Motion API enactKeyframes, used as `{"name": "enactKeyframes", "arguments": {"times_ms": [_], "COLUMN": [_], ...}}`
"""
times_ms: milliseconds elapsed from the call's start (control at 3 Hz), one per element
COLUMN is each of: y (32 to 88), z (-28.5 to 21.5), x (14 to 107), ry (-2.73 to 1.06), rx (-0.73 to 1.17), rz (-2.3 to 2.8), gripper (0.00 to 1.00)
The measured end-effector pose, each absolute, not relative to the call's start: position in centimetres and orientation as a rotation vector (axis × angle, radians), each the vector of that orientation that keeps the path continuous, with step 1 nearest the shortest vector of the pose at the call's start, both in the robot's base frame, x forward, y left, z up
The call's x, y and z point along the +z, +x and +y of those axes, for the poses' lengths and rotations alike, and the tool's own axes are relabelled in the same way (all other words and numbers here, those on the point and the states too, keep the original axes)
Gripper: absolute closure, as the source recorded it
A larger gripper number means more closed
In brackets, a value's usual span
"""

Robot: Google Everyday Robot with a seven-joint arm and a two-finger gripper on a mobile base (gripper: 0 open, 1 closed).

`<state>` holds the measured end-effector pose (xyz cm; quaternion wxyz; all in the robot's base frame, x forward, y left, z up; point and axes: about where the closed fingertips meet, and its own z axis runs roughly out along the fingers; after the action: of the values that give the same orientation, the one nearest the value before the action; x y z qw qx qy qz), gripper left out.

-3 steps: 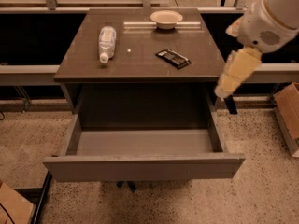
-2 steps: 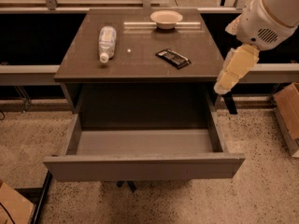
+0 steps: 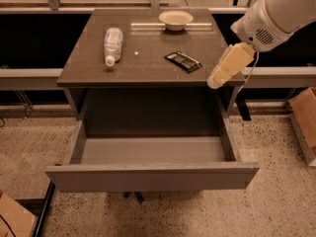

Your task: Place rxbar chocolate into top drawer

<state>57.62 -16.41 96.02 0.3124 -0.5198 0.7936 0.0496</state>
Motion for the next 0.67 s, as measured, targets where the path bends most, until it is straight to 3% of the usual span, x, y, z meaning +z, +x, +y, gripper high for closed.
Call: {"name": "enactKeyframes", "arguments": {"times_ms": [667], "y": [67.4], "z": [-13.7], "x": [95.3], "ry": [-1.255], "rx": [0.180], "rz": [2.019], "gripper": [0.00]}}
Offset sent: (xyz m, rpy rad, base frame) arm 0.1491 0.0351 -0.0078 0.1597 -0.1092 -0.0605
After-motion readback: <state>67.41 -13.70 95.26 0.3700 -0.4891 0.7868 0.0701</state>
